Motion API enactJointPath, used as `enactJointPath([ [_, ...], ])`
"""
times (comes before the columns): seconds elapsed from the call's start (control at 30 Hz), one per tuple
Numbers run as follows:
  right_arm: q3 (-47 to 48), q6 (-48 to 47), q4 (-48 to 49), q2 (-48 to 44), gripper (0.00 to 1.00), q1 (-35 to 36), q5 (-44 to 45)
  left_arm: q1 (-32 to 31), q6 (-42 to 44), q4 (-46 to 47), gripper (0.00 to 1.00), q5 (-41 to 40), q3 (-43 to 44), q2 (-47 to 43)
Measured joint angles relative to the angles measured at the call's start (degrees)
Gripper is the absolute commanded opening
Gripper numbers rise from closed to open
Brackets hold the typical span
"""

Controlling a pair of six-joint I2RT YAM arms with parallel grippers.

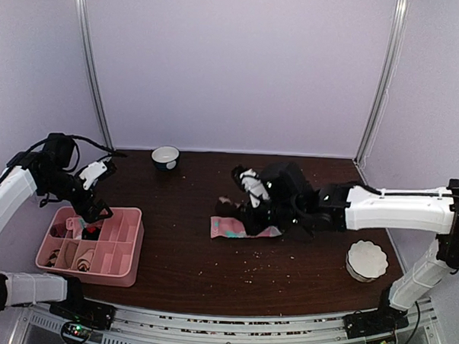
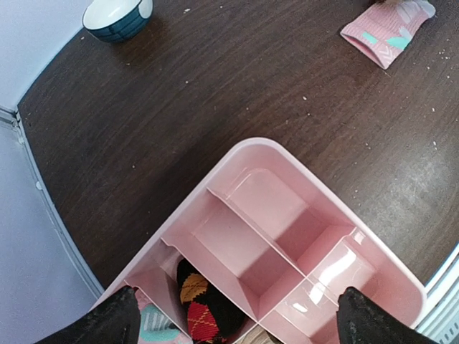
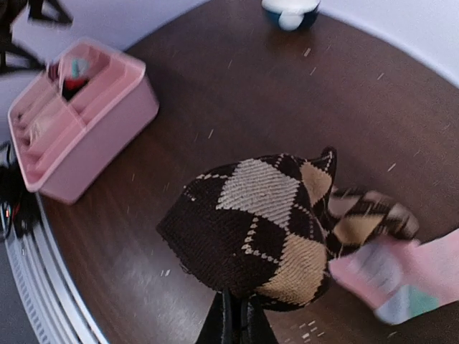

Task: Roll the socks
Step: Adjust the sock at the center of the board.

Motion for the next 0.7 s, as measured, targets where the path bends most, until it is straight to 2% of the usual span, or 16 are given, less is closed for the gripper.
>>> enactJointPath([
  [0.13, -11.58, 5.2, 5.81, 4.61, 0.0, 7.32, -4.15, -3.65, 0.42, -0.74, 0.98, -0.2, 0.04, -0.02],
  [0.27, -16.15, 10.56, 10.27, 8.68, 0.0, 13.29, -6.95, -9.01, 0.61, -1.88, 0.98, -0.96, 0.24, 0.02],
  [0.3, -16.76, 12.0, 12.0, 8.87, 0.03, 14.05, -7.41, -10.23, 0.61, -2.21, 0.98, -1.07, 0.72, 0.15],
  [0.37, -17.55, 14.97, 15.89, 8.85, 0.39, 14.53, -8.0, -11.65, 0.59, -2.36, 0.98, -1.09, 1.55, 0.46],
  [0.43, -17.77, 17.33, 18.67, 8.85, 0.62, 14.51, -8.46, -13.14, 0.59, -2.21, 0.98, -1.22, 2.08, 0.83],
  [0.47, -17.77, 18.56, 19.78, 8.85, 0.7, 14.51, -8.7, -14.23, 0.59, -2.23, 0.98, -1.57, 2.14, 1.05],
  [0.5, -17.77, 19.63, 20.61, 8.85, 0.74, 14.51, -8.85, -15.37, 0.59, -2.29, 0.98, -1.86, 2.14, 1.33],
  [0.57, -18.34, 21.24, 22.01, 8.41, 0.76, 14.53, -8.87, -17.9, 0.59, -2.32, 0.98, -2.45, 2.14, 1.99],
  [0.7, -23.69, 23.17, 22.77, 3.89, 0.69, 15.08, -7.82, -22.29, 0.59, -2.1, 0.98, -3.63, 2.14, 3.65],
])
